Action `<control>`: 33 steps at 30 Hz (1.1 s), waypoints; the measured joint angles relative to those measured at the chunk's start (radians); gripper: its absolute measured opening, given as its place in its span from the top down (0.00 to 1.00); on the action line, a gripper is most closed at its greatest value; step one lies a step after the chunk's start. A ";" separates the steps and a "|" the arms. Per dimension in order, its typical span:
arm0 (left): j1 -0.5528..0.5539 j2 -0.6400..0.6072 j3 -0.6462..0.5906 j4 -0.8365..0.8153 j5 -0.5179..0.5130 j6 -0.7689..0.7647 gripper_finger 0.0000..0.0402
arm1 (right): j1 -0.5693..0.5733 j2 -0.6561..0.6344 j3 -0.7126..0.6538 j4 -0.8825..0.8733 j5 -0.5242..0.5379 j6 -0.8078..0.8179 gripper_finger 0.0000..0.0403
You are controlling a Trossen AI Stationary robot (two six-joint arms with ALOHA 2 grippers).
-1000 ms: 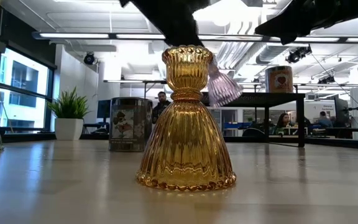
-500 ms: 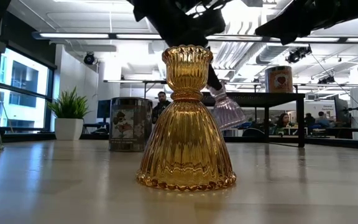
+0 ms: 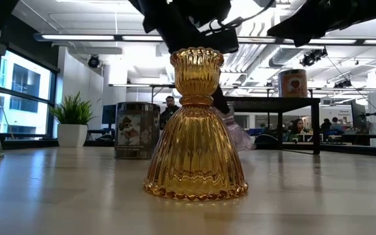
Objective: Pick & Place candle stick holders
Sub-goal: Put the purple candle holder on the shelf aligned with the transparent candle holder
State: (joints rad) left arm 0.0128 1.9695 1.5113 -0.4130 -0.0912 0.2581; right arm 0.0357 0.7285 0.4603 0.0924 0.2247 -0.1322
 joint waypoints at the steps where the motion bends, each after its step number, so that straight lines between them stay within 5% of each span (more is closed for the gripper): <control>1: 0.000 0.001 0.000 -0.002 0.002 -0.005 0.92 | 0.000 0.007 0.000 0.004 -0.001 0.000 1.00; 13: 0.000 -0.004 0.010 -0.028 0.011 -0.064 0.69 | 0.000 0.030 -0.001 0.014 -0.007 0.001 1.00; 21: 0.000 -0.040 0.150 -0.201 0.012 0.018 0.57 | 0.000 0.030 -0.001 0.021 -0.007 0.001 1.00; 27: 0.005 -0.177 0.100 -0.248 0.085 0.014 0.70 | 0.000 0.025 -0.001 0.018 -0.004 0.009 1.00; 33: 0.020 -0.386 -0.213 0.102 0.226 -0.061 0.98 | 0.000 0.015 0.001 -0.003 0.017 0.079 1.00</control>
State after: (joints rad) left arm 0.0330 1.5832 1.2983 -0.3106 0.1350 0.1975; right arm 0.0355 0.7440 0.4614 0.0897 0.2419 -0.0534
